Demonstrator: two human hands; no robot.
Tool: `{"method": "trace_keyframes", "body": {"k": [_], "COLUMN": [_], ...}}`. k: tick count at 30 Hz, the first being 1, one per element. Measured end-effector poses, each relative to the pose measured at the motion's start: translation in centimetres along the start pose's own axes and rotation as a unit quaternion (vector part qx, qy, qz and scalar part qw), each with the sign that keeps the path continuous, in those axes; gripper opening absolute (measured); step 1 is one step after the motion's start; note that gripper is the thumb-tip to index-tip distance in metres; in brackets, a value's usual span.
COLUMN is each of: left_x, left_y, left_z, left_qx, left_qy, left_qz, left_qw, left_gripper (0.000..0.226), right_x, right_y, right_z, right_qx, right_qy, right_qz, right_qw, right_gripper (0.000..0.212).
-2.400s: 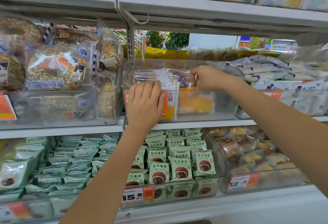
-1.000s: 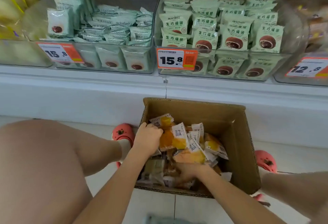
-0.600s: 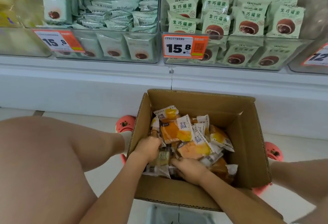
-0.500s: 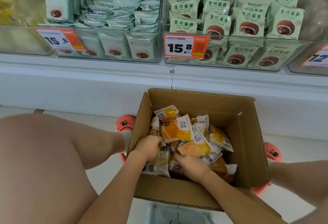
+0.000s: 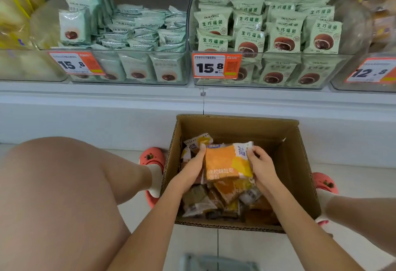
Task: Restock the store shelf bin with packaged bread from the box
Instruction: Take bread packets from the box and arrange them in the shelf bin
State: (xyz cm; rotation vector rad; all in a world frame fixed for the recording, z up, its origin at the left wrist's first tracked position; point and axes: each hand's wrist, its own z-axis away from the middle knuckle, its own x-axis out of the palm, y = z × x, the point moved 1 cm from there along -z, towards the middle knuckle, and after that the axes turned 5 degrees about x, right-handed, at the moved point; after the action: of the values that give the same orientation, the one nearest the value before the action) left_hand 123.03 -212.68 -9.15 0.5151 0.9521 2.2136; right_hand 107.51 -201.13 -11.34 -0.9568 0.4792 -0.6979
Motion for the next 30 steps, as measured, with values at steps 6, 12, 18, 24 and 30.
{"method": "trace_keyframes", "body": {"k": [6,12,18,24,30], "left_x": [2.2,2.3,0.6,-0.5,0.5], "left_y": [0.8,1.9,2.8,3.5,7.1], "left_z": [0.0,0.6,0.4,0.8,4.0], "left_qx": [0.184,0.236,0.255,0.215,0.356], "left_qy": [0.136,0.193,0.210,0.150,0.131], "left_qz": [-0.076,-0.180,-0.249,-0.193,-0.350], "left_qw": [0.970,0.935,0.911,0.946,0.857], "left_gripper": [0.043,0.047,0.048,0.060,0.041], "right_x": [1.6,1.5,1.2,0.7,-1.1], "right_y": [0.2,1.2,0.0,-1.2,-7.5], "right_z": [1.2,2.5,2.2,2.1,3.9], "right_qx": [0.099,-0.037,-0.036,0.006,-0.223], "right_qy": [0.031,0.097,0.051,-0.033,0.109], "right_qz": [-0.027,0.190,0.087,0.046,0.158], "right_qw": [0.994,0.976,0.994,0.998,0.956], "right_gripper": [0.031,0.055,0.057,0.061,0.021]}}
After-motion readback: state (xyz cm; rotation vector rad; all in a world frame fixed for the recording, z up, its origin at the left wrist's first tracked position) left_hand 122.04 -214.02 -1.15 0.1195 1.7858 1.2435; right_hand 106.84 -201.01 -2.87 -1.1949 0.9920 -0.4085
